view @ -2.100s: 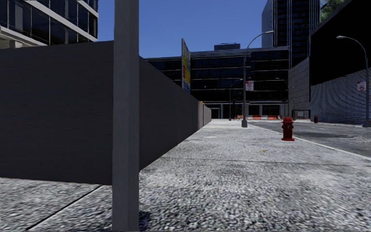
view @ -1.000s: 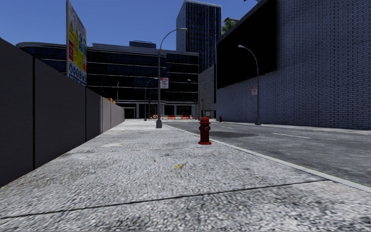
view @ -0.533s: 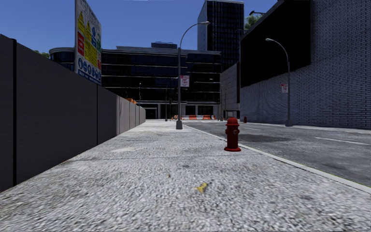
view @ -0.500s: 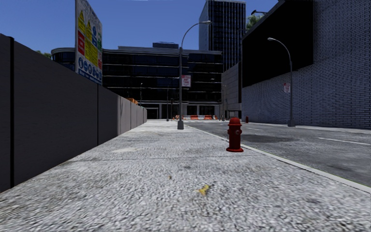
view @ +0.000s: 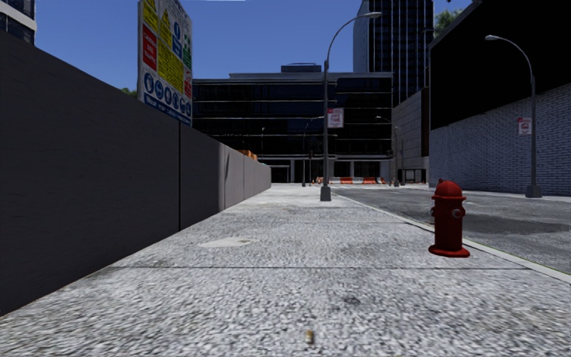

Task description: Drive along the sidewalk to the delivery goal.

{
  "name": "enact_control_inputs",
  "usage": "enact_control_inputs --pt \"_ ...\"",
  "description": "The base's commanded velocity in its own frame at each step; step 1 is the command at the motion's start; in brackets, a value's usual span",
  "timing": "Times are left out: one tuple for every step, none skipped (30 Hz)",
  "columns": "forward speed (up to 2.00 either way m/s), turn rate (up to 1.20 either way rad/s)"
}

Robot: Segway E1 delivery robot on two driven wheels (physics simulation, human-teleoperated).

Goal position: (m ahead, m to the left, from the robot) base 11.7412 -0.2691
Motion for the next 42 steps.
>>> enact_control_inputs --pt "1.97 0.17" --pt "1.97 0.16" --pt "1.97 0.16" --pt "1.97 0.16" --pt "1.97 0.16" --pt "1.97 0.16" --pt "1.97 0.16" --pt "1.97 0.16" --pt "1.97 0.16" --pt "1.97 0.16" --pt "1.97 0.16" --pt "1.97 0.16" --pt "1.97 0.16" --pt "1.97 0.16" --pt "1.97 0.16" --pt "1.97 0.16" --pt "1.97 0.10" --pt "1.97 0.03" --pt "1.97 0.00" --pt "1.97 0.00" --pt "1.97 0.00" --pt "1.97 0.00" --pt "1.97 0.00" --pt "1.97 0.00" --pt "1.97 0.00" --pt "1.97 0.00" --pt "1.97 0.00" --pt "1.97 0.00" --pt "1.97 0.00" --pt "1.97 0.00" --pt "1.97 0.00" --pt "1.97 0.00" --pt "1.97 0.00" --pt "1.97 0.00" --pt "1.97 0.00" --pt "1.97 0.00" --pt "1.97 0.00" --pt "1.97 0.00" --pt "1.97 0.00" --pt "1.97 0.00" --pt "1.97 0.00" --pt "1.97 0.00"
